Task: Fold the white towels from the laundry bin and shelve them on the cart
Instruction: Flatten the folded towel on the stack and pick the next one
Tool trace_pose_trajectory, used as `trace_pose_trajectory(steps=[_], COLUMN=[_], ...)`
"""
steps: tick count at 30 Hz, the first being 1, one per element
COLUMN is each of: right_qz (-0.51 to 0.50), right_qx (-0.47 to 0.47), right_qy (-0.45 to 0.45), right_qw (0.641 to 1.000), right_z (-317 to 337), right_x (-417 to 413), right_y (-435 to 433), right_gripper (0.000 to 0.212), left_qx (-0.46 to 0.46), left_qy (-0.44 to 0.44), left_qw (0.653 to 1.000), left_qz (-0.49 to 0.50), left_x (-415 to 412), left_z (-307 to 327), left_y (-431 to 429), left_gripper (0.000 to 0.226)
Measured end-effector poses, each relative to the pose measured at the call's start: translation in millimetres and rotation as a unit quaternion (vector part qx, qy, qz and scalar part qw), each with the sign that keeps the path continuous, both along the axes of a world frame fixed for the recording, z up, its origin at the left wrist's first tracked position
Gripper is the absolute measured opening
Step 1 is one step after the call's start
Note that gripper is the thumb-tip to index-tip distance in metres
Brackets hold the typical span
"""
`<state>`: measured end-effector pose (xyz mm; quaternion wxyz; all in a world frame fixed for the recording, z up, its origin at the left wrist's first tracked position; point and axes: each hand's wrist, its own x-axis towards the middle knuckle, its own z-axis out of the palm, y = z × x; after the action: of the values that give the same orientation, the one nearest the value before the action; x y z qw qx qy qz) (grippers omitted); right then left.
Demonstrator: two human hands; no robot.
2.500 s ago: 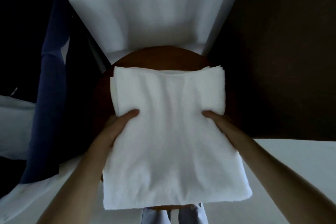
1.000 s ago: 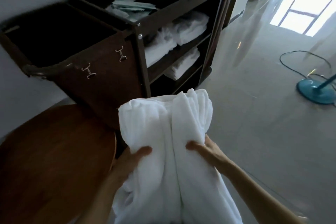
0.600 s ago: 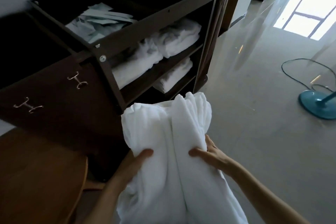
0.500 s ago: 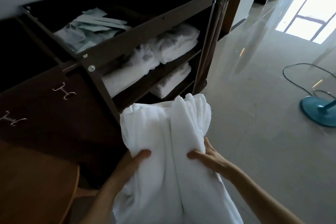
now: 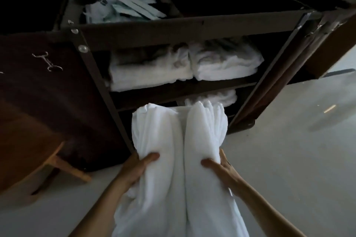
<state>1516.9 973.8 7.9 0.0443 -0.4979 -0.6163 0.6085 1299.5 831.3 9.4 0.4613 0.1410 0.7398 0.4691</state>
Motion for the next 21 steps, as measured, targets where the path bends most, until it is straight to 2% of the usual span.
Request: trace_pose_trajectory(steps=[5, 10, 14, 21], right_qz=[0.034, 0.058, 0.075, 0.098], right_qx=[-0.006, -0.009, 0.022, 0.091], right_qy=[0.052, 0.113, 0.159, 0.205], right_qw=[0.998, 0.992, 0.984, 0.97], right_z=[-50, -122, -185, -255], right_x=[-11, -60, -109, -165], right_y=[51, 95, 123, 145], right_gripper=[0.076, 0.068, 0.051, 0.04], left_qx=[-0.017, -0.006, 0.001, 0.011], left_qy=[0.047, 0.116, 0.217, 0.292], left_qw=[0.998, 0.989, 0.963, 0.933], left_qz=[0.047, 0.094, 0.158, 0.211], left_x=[4, -34, -60, -92], left_z=[-55, -117, -168, -231], left_y=[29, 59, 88, 112], left_gripper=[0.104, 0.089, 0.087, 0.042])
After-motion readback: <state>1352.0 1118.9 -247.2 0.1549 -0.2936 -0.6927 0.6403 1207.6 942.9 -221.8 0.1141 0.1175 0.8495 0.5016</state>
